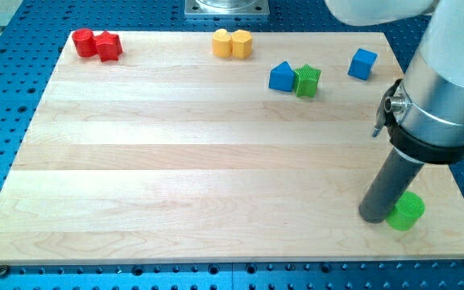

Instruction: Slide the green star towards the green circle

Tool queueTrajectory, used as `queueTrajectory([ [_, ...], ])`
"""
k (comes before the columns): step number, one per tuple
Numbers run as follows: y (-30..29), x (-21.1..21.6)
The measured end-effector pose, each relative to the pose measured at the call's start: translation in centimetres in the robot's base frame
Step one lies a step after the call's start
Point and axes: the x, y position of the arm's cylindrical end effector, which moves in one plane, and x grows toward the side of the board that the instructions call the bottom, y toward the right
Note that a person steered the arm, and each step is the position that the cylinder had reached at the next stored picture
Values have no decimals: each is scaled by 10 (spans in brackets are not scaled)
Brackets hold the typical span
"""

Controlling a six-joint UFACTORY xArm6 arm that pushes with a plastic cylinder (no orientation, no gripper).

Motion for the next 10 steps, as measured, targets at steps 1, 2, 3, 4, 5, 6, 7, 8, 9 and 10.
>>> queueTrajectory([
  [1,-81,-56],
  [2,-123,-135],
  [3,-119,-208],
  [4,-74,-241],
  [5,-53,-259],
  [6,-25,-267],
  [7,12,-248],
  [8,24,-162],
  [9,-6,-115],
  [10,-14,-88],
])
